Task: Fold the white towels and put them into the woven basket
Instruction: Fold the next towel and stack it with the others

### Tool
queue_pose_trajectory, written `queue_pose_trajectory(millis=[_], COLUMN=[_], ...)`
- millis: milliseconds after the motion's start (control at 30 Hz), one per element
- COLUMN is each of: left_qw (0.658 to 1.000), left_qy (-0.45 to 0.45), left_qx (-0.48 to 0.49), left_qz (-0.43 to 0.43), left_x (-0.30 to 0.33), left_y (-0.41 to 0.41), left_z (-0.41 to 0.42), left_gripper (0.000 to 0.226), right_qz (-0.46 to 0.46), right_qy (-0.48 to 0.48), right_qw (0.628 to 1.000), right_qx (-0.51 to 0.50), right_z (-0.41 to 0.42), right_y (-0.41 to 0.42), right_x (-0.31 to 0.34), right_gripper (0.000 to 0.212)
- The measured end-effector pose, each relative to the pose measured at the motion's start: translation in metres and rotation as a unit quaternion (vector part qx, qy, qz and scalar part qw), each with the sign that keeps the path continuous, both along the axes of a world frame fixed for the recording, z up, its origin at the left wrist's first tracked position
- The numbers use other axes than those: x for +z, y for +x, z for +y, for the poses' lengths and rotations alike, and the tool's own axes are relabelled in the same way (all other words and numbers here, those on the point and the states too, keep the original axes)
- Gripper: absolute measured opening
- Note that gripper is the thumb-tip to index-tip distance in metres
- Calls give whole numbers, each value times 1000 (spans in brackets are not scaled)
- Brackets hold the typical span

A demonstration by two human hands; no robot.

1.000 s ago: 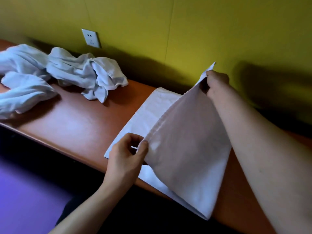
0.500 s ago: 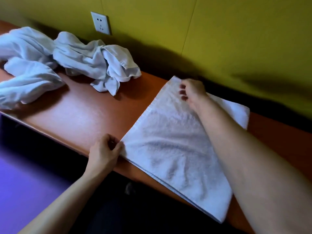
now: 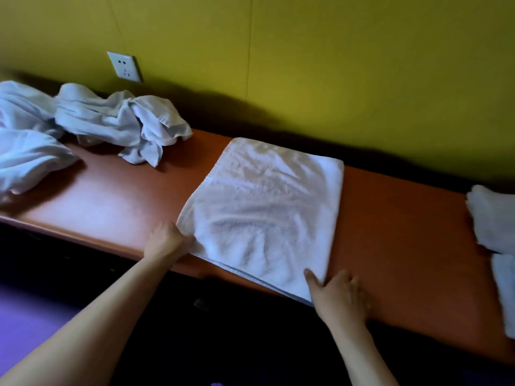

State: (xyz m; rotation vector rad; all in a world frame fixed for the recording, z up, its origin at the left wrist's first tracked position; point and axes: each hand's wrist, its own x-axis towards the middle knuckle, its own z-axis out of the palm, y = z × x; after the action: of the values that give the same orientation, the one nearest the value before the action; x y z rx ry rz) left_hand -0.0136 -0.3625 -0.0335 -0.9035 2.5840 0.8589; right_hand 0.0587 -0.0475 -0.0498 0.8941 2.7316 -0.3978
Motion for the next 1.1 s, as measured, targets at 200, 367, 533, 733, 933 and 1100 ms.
queue_pose_trajectory(millis=[200,367,533,733,933,1100], left_qw=[998,977,939,918,890,905], left_qy=[28,186,292,339,403,309], left_qx=[-33,34,59,34,-46,-6], left_qz=[38,103,172,201,207,291], left_x=[15,43,60,74,77,69], left_y=[27,55,101,160,195,183], left_z=[15,26,35,44,46,50], left_gripper=[57,27,54,19,45,17], right_qz=[51,170,295,328,324,312], right_qy=[-142,-236,-283,-381,-552,-580], right_qw=[989,956,913,864,764,752], right_qx=[5,-27,-26,-31,-86,-3], right_z=[7,32,56,91,107,108], right_y=[16,34,63,97,117,115], right_x=[10,25,46,49,59,61], right_gripper=[34,8,19,20,8,26])
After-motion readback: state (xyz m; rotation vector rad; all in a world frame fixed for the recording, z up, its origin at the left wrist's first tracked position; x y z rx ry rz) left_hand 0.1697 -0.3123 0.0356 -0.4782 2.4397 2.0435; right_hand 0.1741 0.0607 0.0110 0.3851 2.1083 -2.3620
